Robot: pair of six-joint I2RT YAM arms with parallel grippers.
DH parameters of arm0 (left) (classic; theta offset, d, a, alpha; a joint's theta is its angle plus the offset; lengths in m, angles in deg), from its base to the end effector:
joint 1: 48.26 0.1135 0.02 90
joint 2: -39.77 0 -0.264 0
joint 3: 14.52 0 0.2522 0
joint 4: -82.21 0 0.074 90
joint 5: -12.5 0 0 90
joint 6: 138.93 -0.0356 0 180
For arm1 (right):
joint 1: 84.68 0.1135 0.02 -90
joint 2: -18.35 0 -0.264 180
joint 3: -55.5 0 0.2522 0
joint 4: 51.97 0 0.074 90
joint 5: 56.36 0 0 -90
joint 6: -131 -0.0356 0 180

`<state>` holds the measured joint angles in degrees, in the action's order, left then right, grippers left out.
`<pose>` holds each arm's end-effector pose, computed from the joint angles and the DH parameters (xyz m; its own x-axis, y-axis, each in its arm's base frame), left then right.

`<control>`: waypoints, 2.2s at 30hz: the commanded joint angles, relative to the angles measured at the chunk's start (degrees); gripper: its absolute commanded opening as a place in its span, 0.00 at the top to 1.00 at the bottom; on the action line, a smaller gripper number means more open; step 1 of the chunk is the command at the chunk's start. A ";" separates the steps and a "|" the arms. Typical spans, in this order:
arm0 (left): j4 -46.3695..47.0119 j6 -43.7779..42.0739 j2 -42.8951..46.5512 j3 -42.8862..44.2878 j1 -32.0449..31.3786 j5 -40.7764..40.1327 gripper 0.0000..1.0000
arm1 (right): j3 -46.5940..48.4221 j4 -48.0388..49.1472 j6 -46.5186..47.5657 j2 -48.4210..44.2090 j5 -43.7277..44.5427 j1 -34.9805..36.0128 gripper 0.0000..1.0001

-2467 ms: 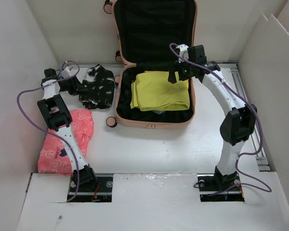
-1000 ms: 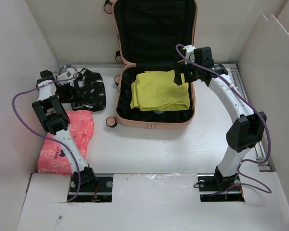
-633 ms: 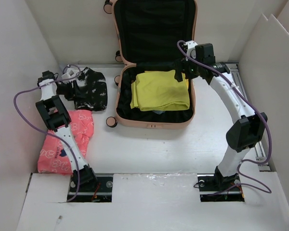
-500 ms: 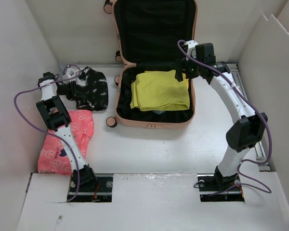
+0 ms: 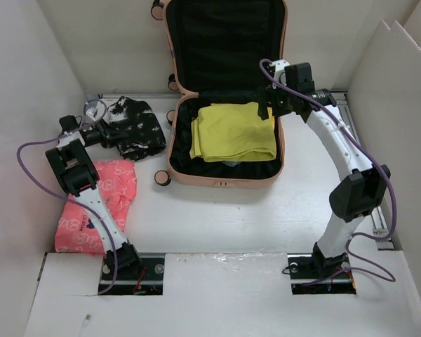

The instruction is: Pack the luggage

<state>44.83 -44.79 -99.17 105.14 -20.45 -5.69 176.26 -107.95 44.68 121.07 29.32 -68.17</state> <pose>0.4615 0.2052 0.1325 -0.7598 -0.4263 -0.4909 0.2620 0.4902 -0.8313 0.3869 0.1175 0.3818 -0.5664 -0.2346 -0.7900 -0.3775 0.9260 -0.0044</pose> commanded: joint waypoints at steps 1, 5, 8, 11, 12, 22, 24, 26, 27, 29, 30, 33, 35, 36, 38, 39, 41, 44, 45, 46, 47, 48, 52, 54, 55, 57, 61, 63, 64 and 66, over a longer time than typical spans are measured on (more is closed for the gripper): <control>30.32 27.88 13.57 -8.58 -0.30 7.91 1.00 | 1.63 -0.59 0.54 -4.01 2.46 -0.34 0.10; 86.78 65.31 18.00 -20.99 -0.30 8.43 1.00 | 1.10 -0.59 0.54 -5.33 2.47 -0.34 0.10; 110.65 87.55 14.86 -20.49 -0.30 8.43 1.00 | 1.10 -0.59 0.54 -5.86 2.47 -0.34 0.10; 126.33 107.09 9.84 -14.88 -0.30 9.22 1.00 | 1.10 -0.59 0.54 -5.86 2.47 -0.34 0.10; 128.01 109.22 9.82 -14.33 -0.30 10.62 1.00 | 1.63 -0.59 0.54 -5.86 2.47 -0.34 0.10; 121.89 104.41 17.89 -15.12 -0.83 13.44 1.00 | 2.16 -0.59 0.54 -6.39 2.47 -0.34 0.10; 117.58 102.22 20.01 -13.80 -1.88 15.28 1.00 | 1.63 -0.59 0.54 -6.39 2.47 -0.34 0.10; 114.16 99.40 22.82 -13.01 -2.58 15.81 1.00 | 1.11 -0.06 0.54 -6.39 2.47 -0.34 0.10; 113.19 98.70 23.70 -13.01 -3.28 15.82 1.00 | 1.10 -0.06 0.54 -6.39 1.86 -0.34 0.10; 111.17 97.12 24.85 -13.01 -4.25 16.34 1.00 | 1.10 0.46 0.54 -6.39 1.86 -0.34 0.10; 109.50 95.63 25.72 -13.01 -5.65 16.87 1.00 | 1.10 0.47 0.54 -6.39 1.33 -0.34 0.10; 109.49 95.09 27.04 -16.16 -9.25 17.92 1.00 | 1.10 0.47 0.54 -6.39 1.33 -0.34 0.10; 111.49 97.01 27.05 -16.79 -11.28 19.24 1.00 | 1.10 0.47 0.54 -6.39 1.33 -0.34 0.10; 118.12 99.80 26.53 -16.79 -13.03 19.94 1.00 | 1.10 0.47 0.54 -6.91 1.33 -0.34 0.10; 126.58 111.70 25.04 -14.61 -14.45 23.00 1.00 | 0.58 0.47 0.54 -6.92 1.33 -0.34 0.10; 133.15 119.27 21.81 -12.41 -15.06 25.02 1.00 | 0.58 0.47 0.54 -7.52 1.33 0.18 0.10; 142.18 125.58 20.46 -11.24 -16.38 26.98 1.00 | -0.65 0.47 0.54 -8.31 1.33 0.19 0.10; 142.18 124.97 19.93 -14.05 -17.70 26.98 1.00 | -2.05 0.47 0.54 -9.55 1.33 0.19 0.10; 142.18 124.97 19.41 -14.58 -18.31 26.98 1.00 | -2.58 0.47 0.54 -9.55 1.33 0.19 0.10; 142.18 124.45 19.40 -15.37 -19.02 26.98 1.00 | -3.11 0.47 0.54 -10.34 1.94 0.71 0.10; 142.18 124.44 19.40 -15.38 -20.50 26.98 1.00 | -3.11 0.47 0.54 -10.34 1.94 0.71 0.10; 142.18 123.66 18.71 -15.99 -21.13 26.98 1.00 | -3.98 0.47 0.54 -11.04 1.94 0.71 0.10; 142.18 121.55 18.08 -19.50 -22.89 26.98 1.00 | -5.31 0.47 0.54 -12.19 2.47 0.71 0.10; 142.18 120.49 18.08 -22.58 -22.89 26.98 1.00 | -5.31 0.47 0.54 -12.72 3.08 1.24 0.10; 142.18 119.27 18.08 -23.46 -22.89 26.98 1.00 | -5.31 0.47 0.54 -12.72 3.09 1.24 0.10; 142.18 118.12 18.08 -24.78 -22.89 26.98 1.00 | -5.31 -0.06 0.54 -12.72 3.09 1.85 0.10; 142.18 116.71 16.25 -24.88 -24.55 26.98 1.00 | -4.27 -0.06 1.85 -10.09 0.19 4.74 0.10; 142.18 116.71 15.10 -23.57 -24.56 26.98 1.00 | -1.72 -0.58 2.65 -7.45 0.19 6.59 0.10; 142.18 116.01 14.31 -23.55 -24.56 26.98 1.00 | -0.75 -1.11 3.17 -6.49 0.19 7.99 0.09; 142.18 116.00 13.52 -22.50 -24.56 26.98 1.00 | 0.58 -0.42 3.17 -3.76 -2.35 9.15 0.09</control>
<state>142.58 64.36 -85.57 79.73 -43.51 9.04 173.88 -108.97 46.43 114.53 30.05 -61.43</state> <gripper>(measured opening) 0.211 0.908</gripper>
